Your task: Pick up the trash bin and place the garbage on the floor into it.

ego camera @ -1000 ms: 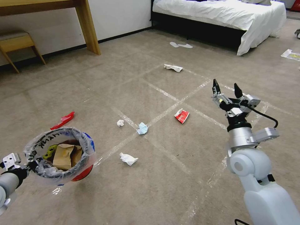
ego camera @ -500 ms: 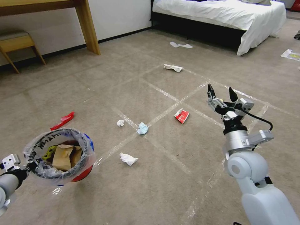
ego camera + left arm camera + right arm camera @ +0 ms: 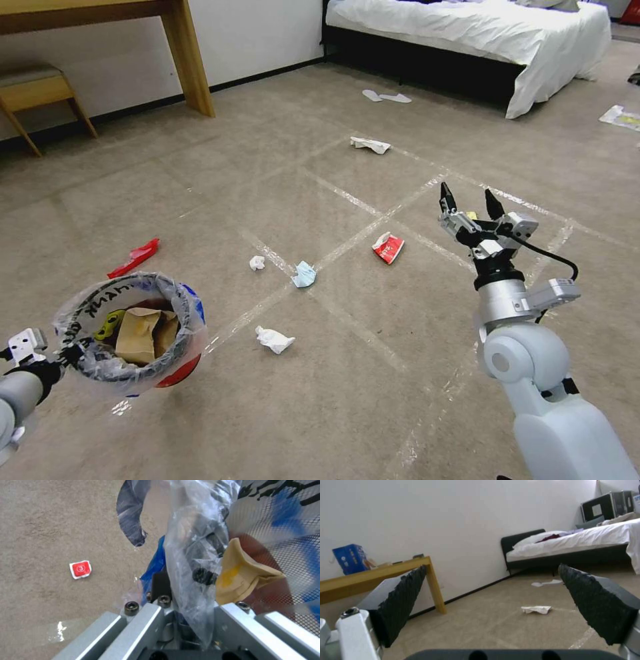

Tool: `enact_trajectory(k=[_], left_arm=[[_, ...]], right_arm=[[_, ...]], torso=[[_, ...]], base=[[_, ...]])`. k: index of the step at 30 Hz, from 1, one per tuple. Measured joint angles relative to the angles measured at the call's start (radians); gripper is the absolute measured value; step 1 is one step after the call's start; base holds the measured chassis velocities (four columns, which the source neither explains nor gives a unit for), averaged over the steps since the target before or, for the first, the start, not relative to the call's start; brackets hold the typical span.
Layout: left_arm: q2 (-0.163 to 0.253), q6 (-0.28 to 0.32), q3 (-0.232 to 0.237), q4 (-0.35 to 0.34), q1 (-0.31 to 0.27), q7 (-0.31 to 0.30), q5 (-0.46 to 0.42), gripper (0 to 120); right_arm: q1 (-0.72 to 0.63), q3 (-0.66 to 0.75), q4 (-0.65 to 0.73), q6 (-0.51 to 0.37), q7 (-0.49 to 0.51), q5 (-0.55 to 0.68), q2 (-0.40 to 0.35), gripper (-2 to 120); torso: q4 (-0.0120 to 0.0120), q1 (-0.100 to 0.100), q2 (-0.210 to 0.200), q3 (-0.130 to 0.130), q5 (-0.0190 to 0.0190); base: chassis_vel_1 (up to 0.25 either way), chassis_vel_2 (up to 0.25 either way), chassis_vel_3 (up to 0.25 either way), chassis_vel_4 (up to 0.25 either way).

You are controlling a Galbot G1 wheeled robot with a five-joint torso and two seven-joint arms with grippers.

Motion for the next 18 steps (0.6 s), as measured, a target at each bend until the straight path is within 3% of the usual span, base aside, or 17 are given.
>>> enact_trajectory(k=[18], left_arm=[[-0.009,-0.003,0.002,-0.007,0.005,0.003,0.009,0]], right_arm=[[-0.003,-0.011,-0.007,-0.003,0.000,-0.016,-0.006,100]], torso=[[-0.0001,0.000,0.000,0.000,0.0000]], base=[[-0.011,0.015,0.012,-0.013]])
